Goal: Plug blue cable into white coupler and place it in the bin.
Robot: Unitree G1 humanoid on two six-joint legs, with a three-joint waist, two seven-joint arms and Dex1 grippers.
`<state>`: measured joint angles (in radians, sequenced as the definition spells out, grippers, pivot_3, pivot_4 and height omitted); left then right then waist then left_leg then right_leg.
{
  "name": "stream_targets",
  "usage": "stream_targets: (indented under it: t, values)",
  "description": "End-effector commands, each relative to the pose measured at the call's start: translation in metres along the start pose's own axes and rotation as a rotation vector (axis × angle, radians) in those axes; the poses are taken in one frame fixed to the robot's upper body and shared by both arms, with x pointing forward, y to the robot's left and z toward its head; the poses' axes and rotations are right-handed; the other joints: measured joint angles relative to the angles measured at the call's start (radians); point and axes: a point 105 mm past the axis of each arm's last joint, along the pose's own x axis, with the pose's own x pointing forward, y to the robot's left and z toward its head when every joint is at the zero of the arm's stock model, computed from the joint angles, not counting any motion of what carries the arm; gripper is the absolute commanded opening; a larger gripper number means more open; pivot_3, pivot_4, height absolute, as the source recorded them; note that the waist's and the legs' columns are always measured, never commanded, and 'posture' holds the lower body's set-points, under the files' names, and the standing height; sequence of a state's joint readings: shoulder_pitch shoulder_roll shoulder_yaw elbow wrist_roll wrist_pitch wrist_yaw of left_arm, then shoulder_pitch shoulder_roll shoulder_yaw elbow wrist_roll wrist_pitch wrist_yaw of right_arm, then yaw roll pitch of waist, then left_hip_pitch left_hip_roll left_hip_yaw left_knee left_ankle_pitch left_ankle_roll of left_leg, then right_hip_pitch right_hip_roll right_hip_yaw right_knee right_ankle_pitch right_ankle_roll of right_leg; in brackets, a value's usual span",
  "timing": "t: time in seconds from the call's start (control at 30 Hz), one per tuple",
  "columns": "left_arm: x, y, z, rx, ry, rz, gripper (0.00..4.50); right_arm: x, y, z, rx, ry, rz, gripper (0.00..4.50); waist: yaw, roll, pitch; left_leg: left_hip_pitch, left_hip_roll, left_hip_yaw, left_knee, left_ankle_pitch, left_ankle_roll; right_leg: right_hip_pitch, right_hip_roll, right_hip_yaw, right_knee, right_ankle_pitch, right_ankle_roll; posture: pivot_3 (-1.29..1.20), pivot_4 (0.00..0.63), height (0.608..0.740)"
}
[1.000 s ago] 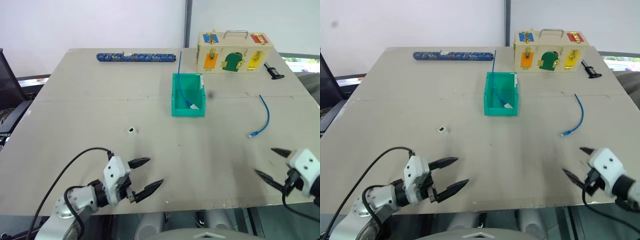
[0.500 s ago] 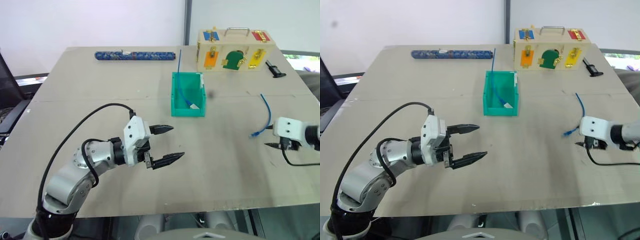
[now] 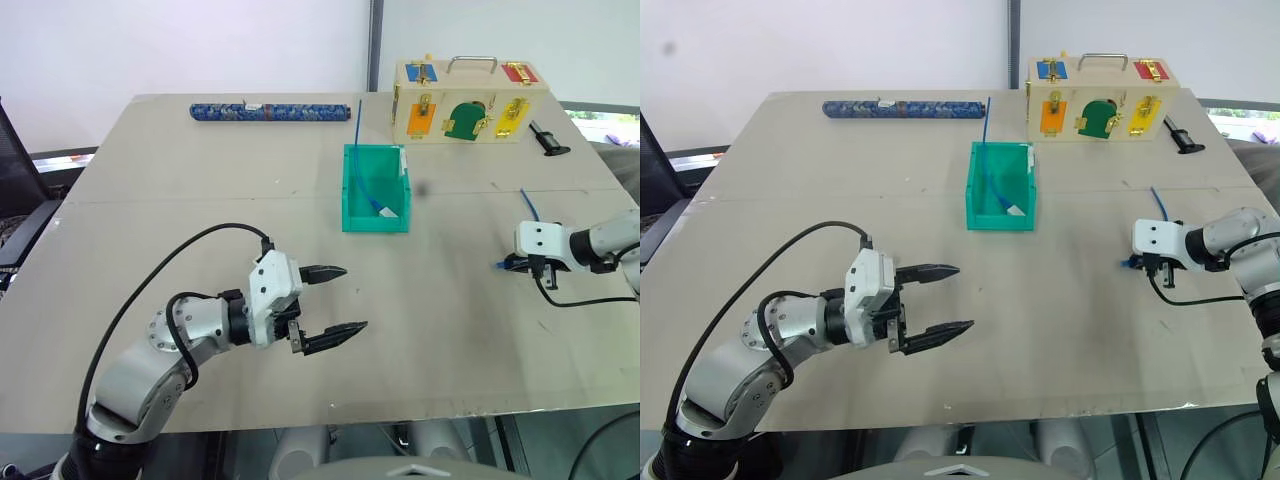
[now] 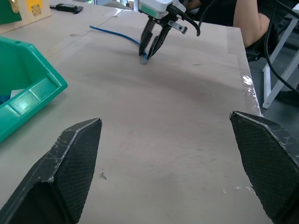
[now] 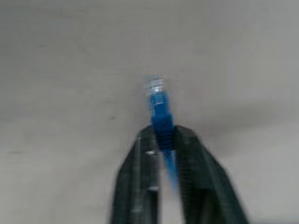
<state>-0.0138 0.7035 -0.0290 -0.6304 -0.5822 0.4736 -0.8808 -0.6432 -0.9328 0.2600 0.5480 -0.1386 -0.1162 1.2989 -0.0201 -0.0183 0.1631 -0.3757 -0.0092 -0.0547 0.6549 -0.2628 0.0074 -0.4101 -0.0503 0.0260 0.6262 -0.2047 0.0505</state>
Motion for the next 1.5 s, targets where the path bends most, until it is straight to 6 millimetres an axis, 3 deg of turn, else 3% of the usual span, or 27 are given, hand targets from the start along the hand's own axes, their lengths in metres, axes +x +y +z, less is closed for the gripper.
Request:
stream_targets:
  t: [0.03, 0.13, 0.23, 0.33, 0.43, 0.5, 0.63, 0.7, 0.8, 0.83, 0.97, 1.13, 1.33, 1.47, 1.5]
  values:
    - [-0.004, 0.002, 0.004, 0.032, -0.012, 0.02, 4.5, 0.002, 0.005, 0.016, 0.044, -0.057, 0.062, 0.12, 0.001, 0.0, 0.0, 0.001, 0.0, 0.0, 0.0, 0.0, 0.0, 0.001, 0.0, 0.0, 0.0, 0.0, 0.0, 0.0, 0.15, 0.74]
    - [-0.006, 0.007, -0.001, 0.021, -0.006, 0.063, 4.5, 0.005, 0.013, 0.057, 0.065, -0.171, 0.126, 0.12, -0.001, 0.0, 0.0, 0.001, 0.001, -0.001, 0.0, 0.0, 0.0, 0.001, 0.001, 0.0, 0.001, 0.0, 0.0, 0.0, 0.15, 0.74]
    - [-0.009, 0.015, -0.007, -0.001, 0.002, 0.122, 4.5, 0.017, 0.028, 0.111, 0.043, -0.254, 0.181, 0.12, -0.001, 0.003, 0.002, -0.001, 0.002, -0.003, -0.001, 0.0, 0.0, -0.002, 0.002, -0.001, 0.001, 0.002, 0.003, 0.0, 0.15, 0.74]
    - [-0.011, 0.019, -0.018, -0.012, 0.043, 0.142, 4.5, 0.039, 0.043, 0.155, 0.019, -0.289, 0.203, 0.12, 0.001, 0.004, 0.002, -0.002, 0.002, -0.005, -0.001, 0.0, 0.0, -0.003, 0.003, -0.003, 0.001, 0.002, 0.003, 0.0, 0.15, 0.74]
    - [-0.013, 0.02, -0.025, -0.005, 0.084, 0.132, 4.5, 0.064, 0.05, 0.181, -0.044, -0.292, 0.2, 0.12, 0.01, 0.004, 0.002, -0.004, 0.001, -0.006, -0.001, 0.0, 0.0, -0.003, 0.002, -0.004, 0.001, 0.002, 0.003, 0.0, 0.15, 0.74]
    - [-0.014, 0.023, -0.031, 0.001, 0.121, 0.141, 4.5, 0.078, 0.055, 0.184, -0.112, -0.268, 0.212, 0.12, 0.015, 0.003, 0.002, -0.005, 0.0, -0.007, 0.0, 0.0, 0.0, -0.003, 0.001, -0.005, 0.001, 0.002, 0.003, 0.0, 0.15, 0.74]
    - [-0.014, 0.025, -0.037, 0.019, 0.159, 0.118, 4.5, 0.091, 0.055, 0.176, -0.141, -0.265, 0.206, 1.5, 0.011, 0.002, 0.001, -0.005, -0.004, -0.006, 0.0, 0.0, 0.0, -0.003, -0.003, -0.004, 0.0, 0.002, 0.003, 0.0, 0.15, 0.74]
    - [-0.013, 0.024, -0.04, 0.022, 0.172, 0.095, 4.5, 0.083, 0.051, 0.175, -0.125, -0.31, 0.184, 2.46, 0.01, 0.002, 0.001, -0.004, -0.004, -0.006, 0.0, 0.0, 0.0, -0.003, -0.002, -0.005, 0.0, 0.002, 0.003, 0.0, 0.15, 0.74]
    - [-0.01, 0.032, -0.046, 0.056, 0.204, 0.09, 4.5, 0.052, 0.047, 0.183, -0.072, -0.479, 0.129, 4.05, 0.014, 0.003, 0.001, -0.005, -0.004, -0.009, 0.0, 0.0, 0.0, -0.003, -0.002, -0.007, 0.0, 0.002, 0.003, 0.0, 0.15, 0.74]
    - [-0.008, 0.034, -0.047, 0.059, 0.209, 0.089, 4.5, 0.041, 0.05, 0.183, -0.051, -0.527, 0.135, 4.35, 0.016, 0.003, 0.002, -0.005, -0.004, -0.009, -0.001, 0.0, 0.0, -0.003, -0.002, -0.007, 0.0, 0.002, 0.003, 0.0, 0.15, 0.74]
    - [0.003, 0.045, -0.052, 0.074, 0.224, 0.079, 4.5, 0.004, 0.067, 0.172, 0.038, -0.651, 0.109, 4.35, 0.013, 0.003, 0.002, -0.006, -0.004, -0.01, -0.001, 0.0, 0.0, -0.003, -0.003, -0.008, 0.0, 0.002, 0.004, 0.0, 0.15, 0.74]
    - [0.021, 0.049, -0.051, 0.107, 0.239, -0.003, 4.5, -0.031, 0.089, 0.149, 0.067, -0.689, -0.125, 4.35, 0.019, 0.003, 0.002, -0.006, -0.004, -0.01, -0.001, 0.0, 0.0, -0.003, -0.003, -0.008, 0.0, 0.002, 0.004, 0.0, 0.15, 0.74]
    - [0.035, 0.061, -0.059, 0.133, 0.277, -0.038, 4.5, -0.041, 0.112, 0.134, 0.141, -0.641, -0.234, 4.35, 0.003, 0.003, 0.002, -0.004, -0.003, -0.006, -0.001, 0.0, 0.0, -0.002, -0.002, -0.005, 0.001, 0.002, 0.005, 0.0, 0.15, 0.74]
    - [0.044, 0.057, -0.077, 0.171, 0.331, -0.108, 2.8, -0.041, 0.117, 0.134, 0.176, -0.617, -0.289, 4.45, 0.006, 0.003, 0.001, -0.002, -0.003, -0.006, 0.0, 0.0, 0.0, 0.0, -0.001, -0.005, 0.002, 0.0, 0.008, 0.0, 0.15, 0.74]
    - [0.045, 0.055, -0.08, 0.176, 0.334, -0.125, 2.64, -0.041, 0.117, 0.135, 0.181, -0.617, -0.3, 4.45, 0.009, 0.002, 0.001, -0.003, -0.003, -0.007, 0.0, 0.0, 0.0, -0.001, -0.001, -0.005, 0.002, 0.0, 0.007, 0.0, 0.15, 0.74]
